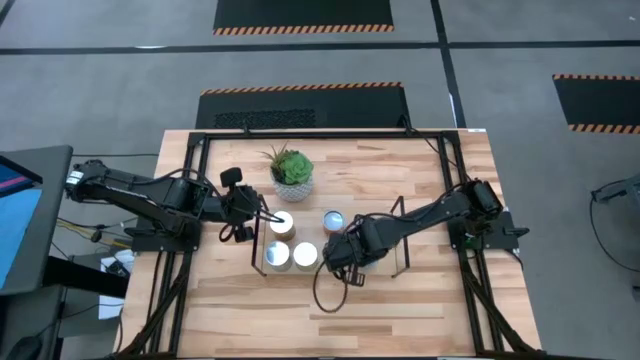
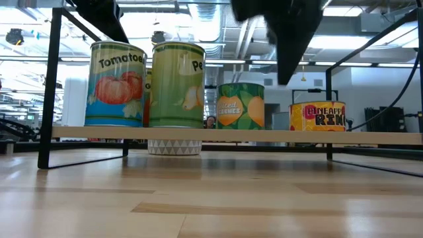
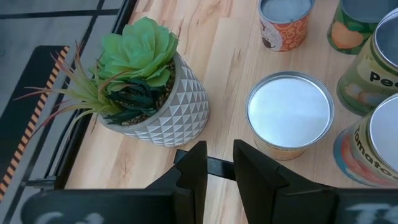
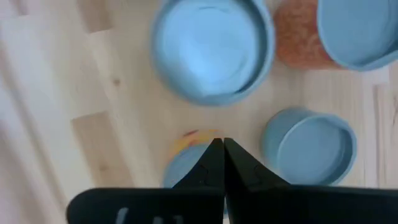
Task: Pick and place cans onto a shelf
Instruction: Adjust the canned pineapple rings on the shelf
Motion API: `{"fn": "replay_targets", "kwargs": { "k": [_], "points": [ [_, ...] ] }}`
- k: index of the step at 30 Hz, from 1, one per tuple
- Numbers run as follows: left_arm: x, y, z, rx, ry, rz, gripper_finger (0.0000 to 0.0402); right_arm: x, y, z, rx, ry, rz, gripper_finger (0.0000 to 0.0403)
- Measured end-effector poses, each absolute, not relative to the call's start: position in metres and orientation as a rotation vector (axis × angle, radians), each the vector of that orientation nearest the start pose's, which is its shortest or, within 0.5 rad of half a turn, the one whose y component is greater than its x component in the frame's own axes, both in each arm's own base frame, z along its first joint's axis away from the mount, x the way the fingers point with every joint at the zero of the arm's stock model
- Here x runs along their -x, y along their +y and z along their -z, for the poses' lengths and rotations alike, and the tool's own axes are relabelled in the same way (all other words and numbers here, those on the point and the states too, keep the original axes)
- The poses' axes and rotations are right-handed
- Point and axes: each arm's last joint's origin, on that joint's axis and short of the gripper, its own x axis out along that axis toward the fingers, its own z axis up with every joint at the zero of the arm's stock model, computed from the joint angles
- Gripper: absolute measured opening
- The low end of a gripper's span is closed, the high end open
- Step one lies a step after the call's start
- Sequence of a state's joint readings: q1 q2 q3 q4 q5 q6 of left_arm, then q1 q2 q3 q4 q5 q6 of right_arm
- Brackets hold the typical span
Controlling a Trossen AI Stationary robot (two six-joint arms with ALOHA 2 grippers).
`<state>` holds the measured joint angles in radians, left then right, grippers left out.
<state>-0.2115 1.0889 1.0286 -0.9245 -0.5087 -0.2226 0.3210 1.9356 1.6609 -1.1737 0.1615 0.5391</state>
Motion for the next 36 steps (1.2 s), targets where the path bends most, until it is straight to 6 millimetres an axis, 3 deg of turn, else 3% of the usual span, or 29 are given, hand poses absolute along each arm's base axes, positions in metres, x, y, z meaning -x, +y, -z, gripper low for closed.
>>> {"fn": "replay_targets", "kwargs": {
  "k": [4,9,18,30,36],
  "points": [
    [-0.196,-0.028,-0.305,-0.144,0.884,-0.374,0.0068,-0.352,0.132,-0.257,-0.093,1.386,0.273,0.0011],
    [-0.196,-0.028,-0.305,-0.143,0.884,-0.374,0.0068,-0.341,0.152,-0.257,-0.130,1.392,0.302,0.0014],
    [-0.196,-0.028,-0.305,-0.131,0.881,-0.379,0.0068,-0.331,0.181,-0.232,-0.211,1.348,0.299,0.0012],
    [-0.196,-0.028,-0.305,-0.130,0.877,-0.380,0.0068,-0.327,0.177,-0.210,-0.231,1.383,0.325,0.0011],
    [-0.196,-0.027,-0.305,-0.132,0.875,-0.385,0.0068,-0.329,0.169,-0.209,-0.216,1.391,0.325,0.0014]
  ]
}}
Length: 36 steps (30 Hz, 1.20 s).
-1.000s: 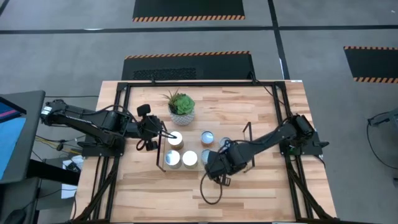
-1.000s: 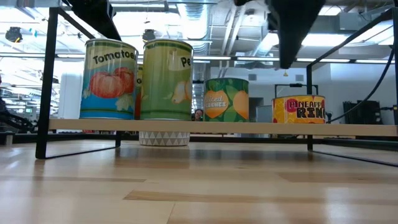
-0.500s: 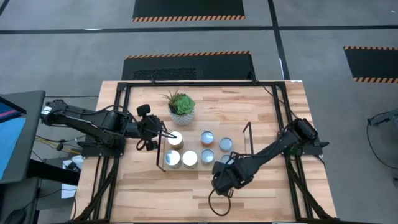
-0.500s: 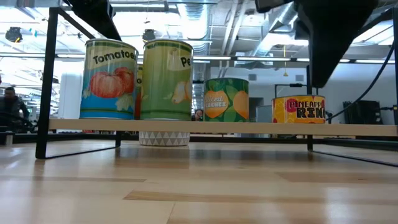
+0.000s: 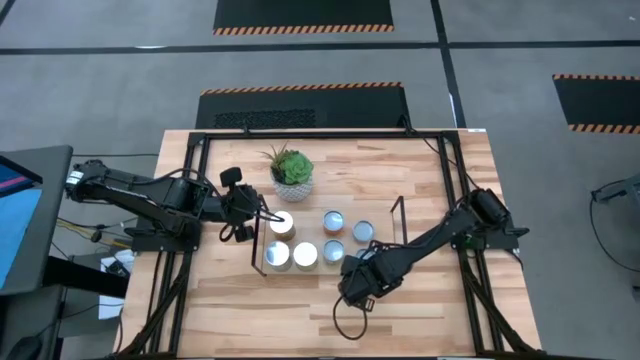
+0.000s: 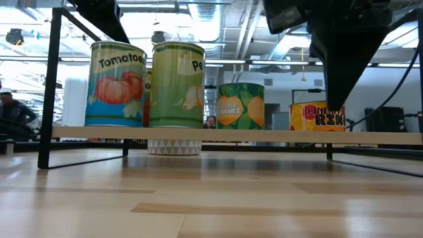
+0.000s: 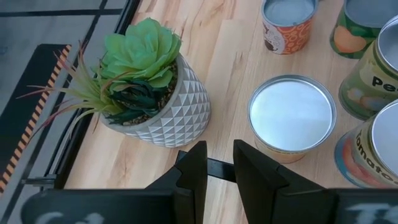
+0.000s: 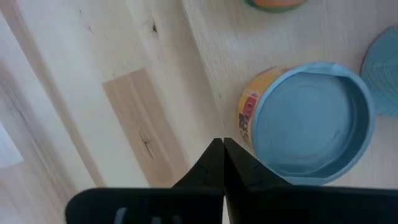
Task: Pick and place cans onto a shelf
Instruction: Adjust the canned pineapple rings on the shelf, then adjust the canned tomatoes on the shelf
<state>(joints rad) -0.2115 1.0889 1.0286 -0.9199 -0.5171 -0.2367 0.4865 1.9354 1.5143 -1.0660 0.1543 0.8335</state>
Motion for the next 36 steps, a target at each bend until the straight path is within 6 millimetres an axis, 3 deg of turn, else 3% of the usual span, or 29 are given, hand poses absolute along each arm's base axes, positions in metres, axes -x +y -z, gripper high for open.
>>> {"fn": "replay_targets", "kwargs": {
  "k": [20,27,33,36],
  "points": [
    [-0.196,-0.027,-0.306,-0.147,0.873,-0.397,0.0068,-0.342,0.146,-0.209,-0.179,1.389,0.299,0.0012],
    [-0.196,-0.027,-0.306,-0.148,0.872,-0.398,0.0068,-0.342,0.152,-0.222,-0.127,1.307,0.228,0.0013],
    [-0.196,-0.027,-0.306,-0.146,0.869,-0.398,0.0068,-0.346,0.167,-0.235,0.087,1.136,0.150,0.0011],
    [-0.196,-0.027,-0.306,-0.146,0.869,-0.398,0.0068,-0.352,0.165,-0.236,0.131,1.090,0.119,0.0015]
  ]
}}
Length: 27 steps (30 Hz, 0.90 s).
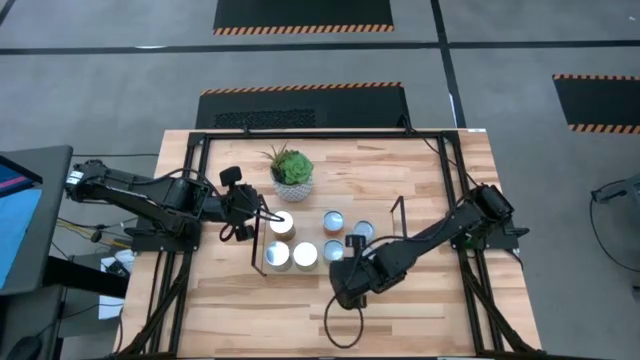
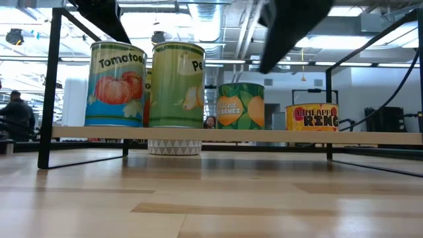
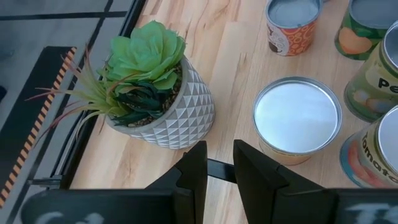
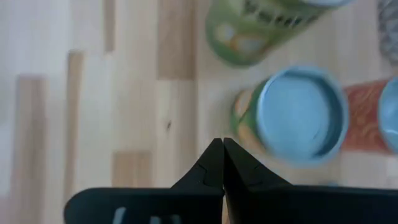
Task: Pick and place cans onto a shelf
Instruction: Adjust the canned tomatoes on the shelf
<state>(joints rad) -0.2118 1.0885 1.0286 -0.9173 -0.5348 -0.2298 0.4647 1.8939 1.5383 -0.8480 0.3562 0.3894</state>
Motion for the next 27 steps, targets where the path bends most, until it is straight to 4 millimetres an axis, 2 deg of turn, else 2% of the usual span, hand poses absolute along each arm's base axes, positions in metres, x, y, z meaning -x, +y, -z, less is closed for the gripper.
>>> {"fn": "replay_targets", "kwargs": {
  "k": [4,6,11,18,23,27],
  "points": [
    [-0.196,-0.027,-0.306,-0.140,0.874,-0.386,0.0068,-0.356,0.161,-0.233,0.142,1.083,0.149,0.0015],
    [-0.196,-0.027,-0.305,-0.146,0.881,-0.383,0.0068,-0.352,0.160,-0.239,0.180,1.072,0.194,0.0012],
    [-0.196,-0.027,-0.306,-0.166,0.887,-0.373,0.0068,-0.336,0.163,-0.280,0.314,1.007,0.248,0.0014],
    [-0.196,-0.028,-0.320,-0.173,0.852,-0.361,0.0068,-0.309,0.165,-0.333,0.343,0.900,0.150,0.0040],
    [-0.195,-0.028,-0.330,-0.185,0.840,-0.350,0.0068,-0.285,0.159,-0.363,0.456,0.851,0.056,0.0044],
    [-0.194,-0.028,-0.330,-0.206,0.849,-0.341,0.0068,-0.271,0.153,-0.381,0.368,0.794,0.044,0.0042]
  ]
}}
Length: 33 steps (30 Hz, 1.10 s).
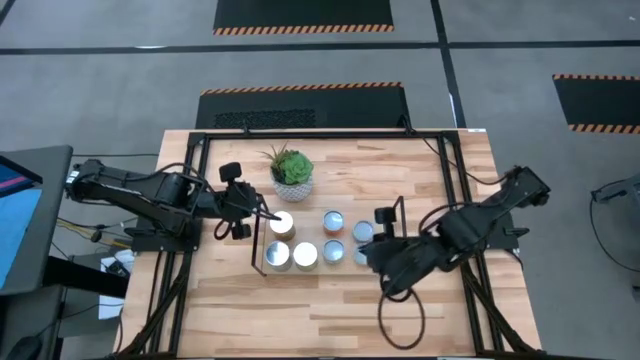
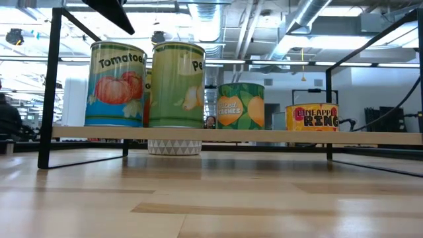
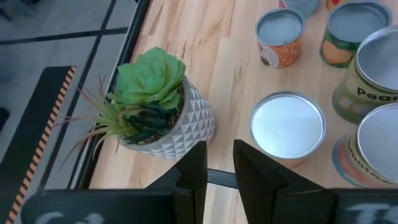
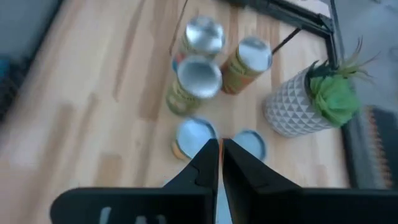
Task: Pick and place cans onto a shelf
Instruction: Adjust the canned tomatoes on the shelf
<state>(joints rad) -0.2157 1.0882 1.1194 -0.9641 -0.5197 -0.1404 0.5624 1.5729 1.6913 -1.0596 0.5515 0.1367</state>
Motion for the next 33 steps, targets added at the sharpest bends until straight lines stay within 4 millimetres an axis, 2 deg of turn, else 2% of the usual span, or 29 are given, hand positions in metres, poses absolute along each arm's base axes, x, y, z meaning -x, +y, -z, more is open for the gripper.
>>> {"fn": "replay_targets", "kwargs": {
  "k": [2,5,7,11,17,24,30,33],
  "points": [
    [-0.194,-0.028,-0.330,-0.202,0.848,-0.343,0.0068,-0.268,0.151,-0.389,0.286,0.755,0.060,0.0043],
    [-0.194,-0.028,-0.329,-0.148,0.851,-0.350,0.0068,-0.261,0.147,-0.395,0.257,0.755,0.022,0.0044],
    [-0.194,-0.028,-0.329,-0.190,0.859,-0.334,0.0068,-0.256,0.144,-0.399,0.240,0.760,0.001,0.0044],
    [-0.194,-0.028,-0.329,-0.300,0.880,-0.279,0.0068,-0.254,0.139,-0.401,0.170,0.778,-0.022,0.0043],
    [-0.198,-0.031,-0.332,-0.274,0.834,-0.220,0.0068,-0.253,0.136,-0.400,0.103,0.818,-0.034,0.0043],
    [-0.210,-0.056,-0.320,-0.220,0.897,-0.042,0.0068,-0.253,0.136,-0.389,0.045,0.856,0.001,0.0043],
    [-0.225,-0.084,-0.330,-0.203,0.897,0.133,0.0068,-0.251,0.136,-0.383,0.035,0.874,-0.008,0.0042],
    [-0.237,-0.098,-0.326,-0.229,0.913,0.163,0.0068,-0.245,0.131,-0.382,0.034,0.845,-0.022,0.0042]
  ]
}}
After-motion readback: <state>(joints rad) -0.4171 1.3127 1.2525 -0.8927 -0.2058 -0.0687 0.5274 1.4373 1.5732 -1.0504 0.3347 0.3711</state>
